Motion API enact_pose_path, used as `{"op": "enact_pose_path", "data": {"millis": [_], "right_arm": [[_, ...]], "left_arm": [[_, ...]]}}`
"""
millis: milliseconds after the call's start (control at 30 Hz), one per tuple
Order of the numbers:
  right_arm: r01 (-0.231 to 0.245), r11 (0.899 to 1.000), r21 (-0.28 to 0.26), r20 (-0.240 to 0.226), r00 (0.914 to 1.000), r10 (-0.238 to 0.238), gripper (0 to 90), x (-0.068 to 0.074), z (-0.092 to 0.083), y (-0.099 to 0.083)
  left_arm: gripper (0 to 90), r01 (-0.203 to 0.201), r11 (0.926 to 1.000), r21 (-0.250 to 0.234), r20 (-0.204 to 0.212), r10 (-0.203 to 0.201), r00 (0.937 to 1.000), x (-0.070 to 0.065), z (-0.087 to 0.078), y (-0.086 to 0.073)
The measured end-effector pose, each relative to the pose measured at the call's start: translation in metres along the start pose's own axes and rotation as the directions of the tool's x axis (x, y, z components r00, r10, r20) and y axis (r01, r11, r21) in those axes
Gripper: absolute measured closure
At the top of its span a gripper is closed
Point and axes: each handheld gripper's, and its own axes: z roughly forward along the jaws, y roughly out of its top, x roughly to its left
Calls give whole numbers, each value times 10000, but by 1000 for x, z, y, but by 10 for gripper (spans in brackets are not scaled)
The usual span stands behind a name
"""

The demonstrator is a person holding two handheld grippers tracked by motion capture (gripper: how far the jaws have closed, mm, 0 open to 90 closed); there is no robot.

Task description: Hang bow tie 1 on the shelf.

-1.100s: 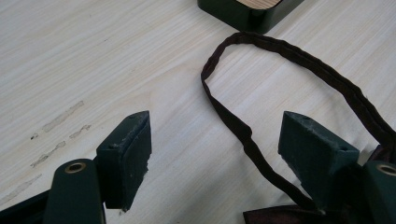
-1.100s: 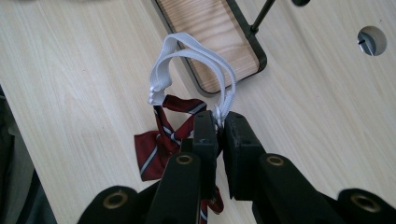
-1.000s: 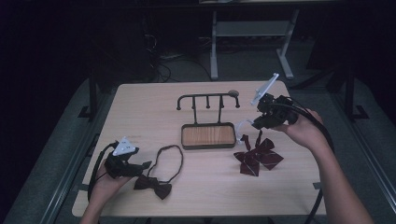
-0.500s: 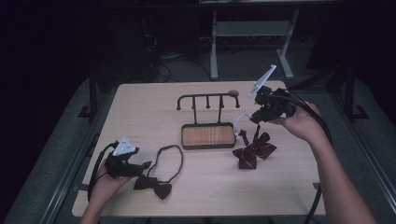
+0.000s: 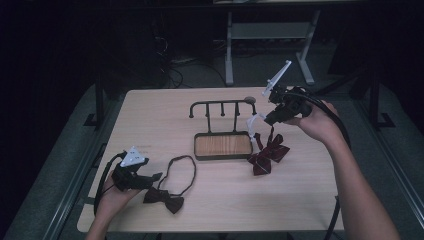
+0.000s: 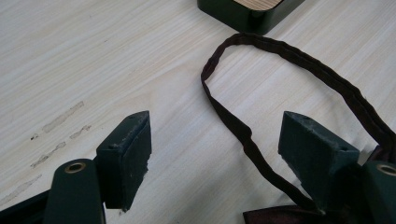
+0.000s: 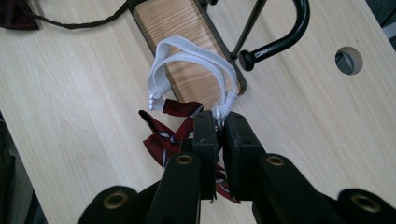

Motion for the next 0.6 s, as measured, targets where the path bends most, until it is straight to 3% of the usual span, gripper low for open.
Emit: {"op": "enact_pose_path", "data": {"millis": [600], "right_arm": [[-519,9986,59,113,9986,519,834,-19,6,12]], "left_arm": [[261,-47,10000,-78,-22,47,10000,1,0,0]]}}
